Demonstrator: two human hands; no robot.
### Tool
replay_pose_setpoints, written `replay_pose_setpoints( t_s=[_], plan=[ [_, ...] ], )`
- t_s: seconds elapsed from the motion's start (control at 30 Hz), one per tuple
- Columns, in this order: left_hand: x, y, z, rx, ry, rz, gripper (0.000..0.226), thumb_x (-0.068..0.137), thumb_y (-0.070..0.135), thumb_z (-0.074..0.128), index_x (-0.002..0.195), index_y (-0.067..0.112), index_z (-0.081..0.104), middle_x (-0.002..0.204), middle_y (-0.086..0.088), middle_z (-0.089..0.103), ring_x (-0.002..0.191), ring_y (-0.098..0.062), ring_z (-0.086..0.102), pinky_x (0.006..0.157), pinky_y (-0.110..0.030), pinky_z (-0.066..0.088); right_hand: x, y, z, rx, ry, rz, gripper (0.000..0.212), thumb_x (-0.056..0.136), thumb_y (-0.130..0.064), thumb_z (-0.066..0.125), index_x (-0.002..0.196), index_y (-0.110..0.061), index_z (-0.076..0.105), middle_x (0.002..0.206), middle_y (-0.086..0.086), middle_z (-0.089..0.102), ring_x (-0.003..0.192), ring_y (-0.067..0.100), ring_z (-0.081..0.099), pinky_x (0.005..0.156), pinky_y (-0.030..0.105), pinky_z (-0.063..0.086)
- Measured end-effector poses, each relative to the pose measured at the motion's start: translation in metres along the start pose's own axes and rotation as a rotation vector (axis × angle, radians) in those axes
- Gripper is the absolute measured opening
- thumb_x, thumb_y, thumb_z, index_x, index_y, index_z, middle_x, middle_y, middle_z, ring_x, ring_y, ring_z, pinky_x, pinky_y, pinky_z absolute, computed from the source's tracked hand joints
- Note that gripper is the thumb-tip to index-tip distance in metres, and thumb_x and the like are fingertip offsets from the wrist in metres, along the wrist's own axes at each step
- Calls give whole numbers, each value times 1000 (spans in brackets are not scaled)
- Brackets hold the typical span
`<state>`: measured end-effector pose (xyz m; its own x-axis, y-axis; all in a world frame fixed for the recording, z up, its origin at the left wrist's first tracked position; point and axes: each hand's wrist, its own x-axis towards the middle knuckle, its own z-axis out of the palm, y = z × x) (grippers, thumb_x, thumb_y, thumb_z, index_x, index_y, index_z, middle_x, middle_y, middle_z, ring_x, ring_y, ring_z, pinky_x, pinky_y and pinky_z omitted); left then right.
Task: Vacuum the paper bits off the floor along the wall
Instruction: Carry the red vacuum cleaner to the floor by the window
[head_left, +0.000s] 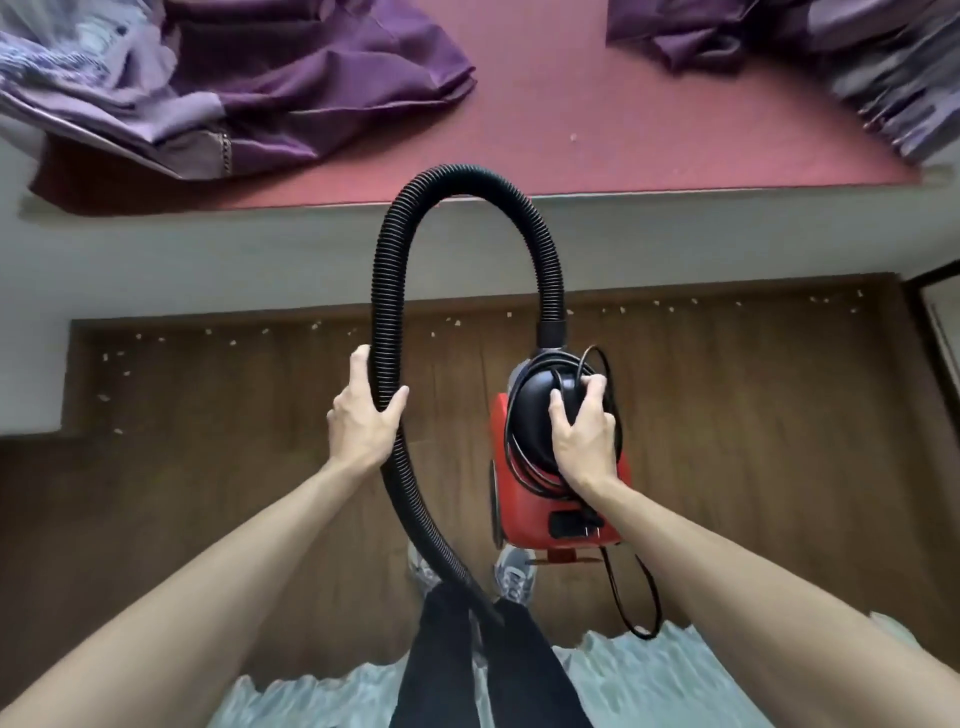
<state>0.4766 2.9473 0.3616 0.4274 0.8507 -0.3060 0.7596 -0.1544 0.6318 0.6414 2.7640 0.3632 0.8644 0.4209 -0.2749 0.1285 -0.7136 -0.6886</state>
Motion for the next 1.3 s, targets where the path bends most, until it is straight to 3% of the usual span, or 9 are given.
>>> replay_pose_setpoints(
  t_s=[0.2, 0.47, 0.63, 0.8, 0.97, 1.17, 1.3],
  plan=[
    [30, -47, 65, 39, -12, -34, 61, 93, 29, 62, 145, 24, 29, 99, -2, 65, 95, -35, 63, 88, -42, 45, 19, 72, 52, -48, -91, 25, 22, 99, -34, 49, 112, -20, 36, 57, 10, 54, 52, 25, 54, 56, 44, 43],
    [56, -122, 167, 143, -73, -34, 61, 94, 30, 61, 144, 31, 28, 98, -1, 68, 89, -31, 64, 84, -40, 45, 52, 174, 124, 15, -36, 112, 18, 100, -32, 49, 107, -23, 35, 60, 6, 51, 51, 16, 48, 53, 34, 38],
    [69, -146, 216, 148, -83, -32, 59, 93, 31, 61, 142, 36, 27, 91, 0, 67, 80, -31, 65, 81, -41, 51, 68, 224, 162, 80, 4, 171, 18, 97, -36, 50, 98, -35, 32, 55, 14, 52, 46, 31, 51, 46, 47, 49],
    [99, -144, 252, 79, -74, -35, 58, 95, 31, 61, 142, 32, 28, 98, 2, 66, 82, -25, 64, 80, -32, 45, 86, 258, 190, 55, -39, 118, 17, 100, -31, 49, 101, -31, 33, 53, -1, 42, 42, 11, 39, 45, 34, 37],
    [111, -144, 281, 61, -108, -83, 56, 95, 29, 60, 141, 33, 28, 97, 4, 63, 84, -25, 60, 78, -32, 41, 104, 280, 207, 66, 2, 148, 16, 100, -33, 48, 102, -27, 33, 58, 0, 49, 49, 16, 46, 49, 35, 39],
    [112, -159, 311, 99, -133, -93, 57, 96, 28, 60, 142, 30, 27, 103, 2, 63, 87, -26, 60, 81, -33, 43, 117, 299, 222, 57, -7, 151, 17, 100, -33, 47, 102, -30, 30, 55, -2, 45, 46, 14, 44, 48, 36, 40],
    [117, -174, 324, 158, -148, -80, 58, 95, 29, 61, 143, 30, 27, 95, 0, 64, 83, -31, 62, 79, -36, 46, 123, 315, 230, 35, -26, 173, 18, 100, -34, 46, 102, -32, 29, 54, -3, 42, 45, 13, 41, 47, 34, 38]
  ],
)
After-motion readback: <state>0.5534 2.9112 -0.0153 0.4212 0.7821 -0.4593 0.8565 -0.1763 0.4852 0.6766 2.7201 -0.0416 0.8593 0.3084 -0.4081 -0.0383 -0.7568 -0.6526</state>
